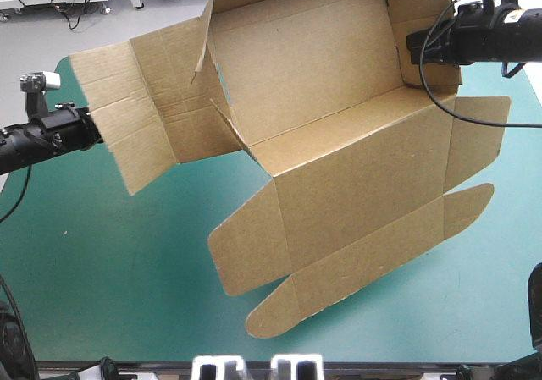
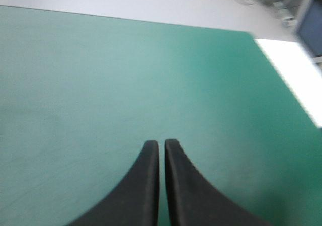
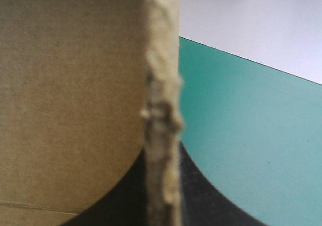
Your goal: Fold the box
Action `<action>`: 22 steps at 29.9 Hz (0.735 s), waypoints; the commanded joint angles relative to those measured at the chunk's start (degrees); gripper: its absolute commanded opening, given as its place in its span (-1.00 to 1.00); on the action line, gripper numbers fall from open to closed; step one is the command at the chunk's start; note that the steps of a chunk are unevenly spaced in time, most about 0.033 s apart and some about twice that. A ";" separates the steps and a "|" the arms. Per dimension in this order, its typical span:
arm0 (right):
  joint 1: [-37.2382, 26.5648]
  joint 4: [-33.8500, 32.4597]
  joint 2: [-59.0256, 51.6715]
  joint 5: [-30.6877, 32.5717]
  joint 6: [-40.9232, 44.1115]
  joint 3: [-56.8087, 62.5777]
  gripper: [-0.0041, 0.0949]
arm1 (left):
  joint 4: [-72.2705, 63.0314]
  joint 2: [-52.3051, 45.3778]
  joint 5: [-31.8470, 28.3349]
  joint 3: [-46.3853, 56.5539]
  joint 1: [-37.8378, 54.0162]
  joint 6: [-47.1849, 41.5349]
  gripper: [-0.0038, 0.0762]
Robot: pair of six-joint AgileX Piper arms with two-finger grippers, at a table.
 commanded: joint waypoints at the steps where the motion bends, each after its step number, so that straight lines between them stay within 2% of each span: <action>1: -0.38 4.89 -0.98 0.68 -0.08 -1.49 -0.97 | -19.62 3.04 10.68 -1.25 -1.57 5.64 -0.66; 5: -0.38 4.62 -0.54 0.68 -0.87 0.33 -0.97 | -17.26 4.02 10.68 -1.25 -6.21 6.06 -0.20; 8: -0.38 4.62 0.25 0.59 -0.93 1.21 -0.97 | -17.03 3.92 10.68 -1.25 -9.61 6.17 0.01; 17: -0.17 1.44 3.69 -0.48 -0.54 1.21 -0.97 | -20.15 2.80 10.68 -1.25 -17.47 6.73 0.07; 22: 2.50 -5.43 4.96 -1.84 1.98 1.21 -0.97 | -22.12 0.62 10.68 -1.49 -18.87 5.70 0.09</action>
